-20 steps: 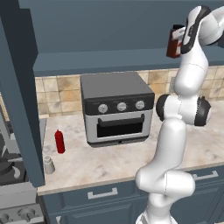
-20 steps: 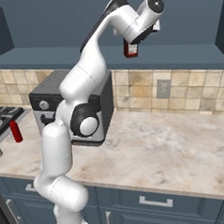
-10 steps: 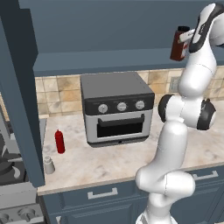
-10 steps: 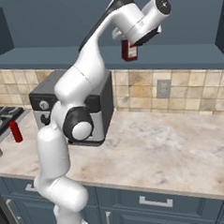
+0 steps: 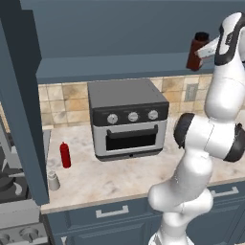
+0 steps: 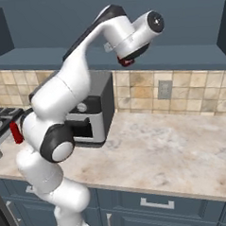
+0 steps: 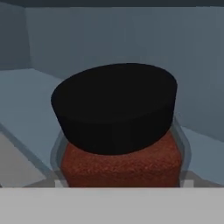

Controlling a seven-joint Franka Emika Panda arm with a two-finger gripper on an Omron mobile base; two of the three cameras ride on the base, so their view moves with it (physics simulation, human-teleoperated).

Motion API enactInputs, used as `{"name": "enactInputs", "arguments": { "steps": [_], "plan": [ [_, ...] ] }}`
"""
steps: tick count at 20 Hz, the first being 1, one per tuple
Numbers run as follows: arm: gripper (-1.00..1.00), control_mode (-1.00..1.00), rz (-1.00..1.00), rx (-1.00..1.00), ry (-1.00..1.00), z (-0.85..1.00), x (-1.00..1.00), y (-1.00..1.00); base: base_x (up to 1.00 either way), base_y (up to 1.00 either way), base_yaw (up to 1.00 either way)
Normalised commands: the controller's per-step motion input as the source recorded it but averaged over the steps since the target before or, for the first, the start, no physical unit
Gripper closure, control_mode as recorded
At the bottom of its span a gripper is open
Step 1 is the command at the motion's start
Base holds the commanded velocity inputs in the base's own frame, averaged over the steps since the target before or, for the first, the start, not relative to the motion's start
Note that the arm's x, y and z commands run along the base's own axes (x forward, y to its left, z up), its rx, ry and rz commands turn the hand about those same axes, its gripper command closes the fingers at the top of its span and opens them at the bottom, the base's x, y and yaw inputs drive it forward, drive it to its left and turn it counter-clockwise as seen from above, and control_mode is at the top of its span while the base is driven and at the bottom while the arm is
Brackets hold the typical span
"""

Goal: Collect the paprika, ketchup, and shaker from the cabinet and place them next to the stove.

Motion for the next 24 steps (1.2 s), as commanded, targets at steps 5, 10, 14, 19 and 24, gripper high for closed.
{"name": "enactInputs", "arguments": {
  "steps": [5, 10, 14, 19, 24],
  "plan": [
    [1.0, -1.0, 0.24, -0.02, 0.0, -0.64, -0.82, 0.75, 0.0, 0.0, 0.0],
    [1.0, -1.0, 0.24, -0.01, 0.0, -0.57, -0.84, 0.74, 0.0, 0.0, 0.0],
    [1.0, -1.0, 0.25, -0.01, 0.01, -0.42, -0.75, 0.67, 0.0, 0.0, 0.0],
    [1.0, -1.0, 0.2, 0.0, 0.03, -0.05, -0.56, 0.39, 0.0, 0.0, 0.0],
    [1.0, -1.0, 0.22, 0.0, 0.12, 0.0, -0.45, 0.22, 0.0, 0.0, 0.0]
  ]
}}
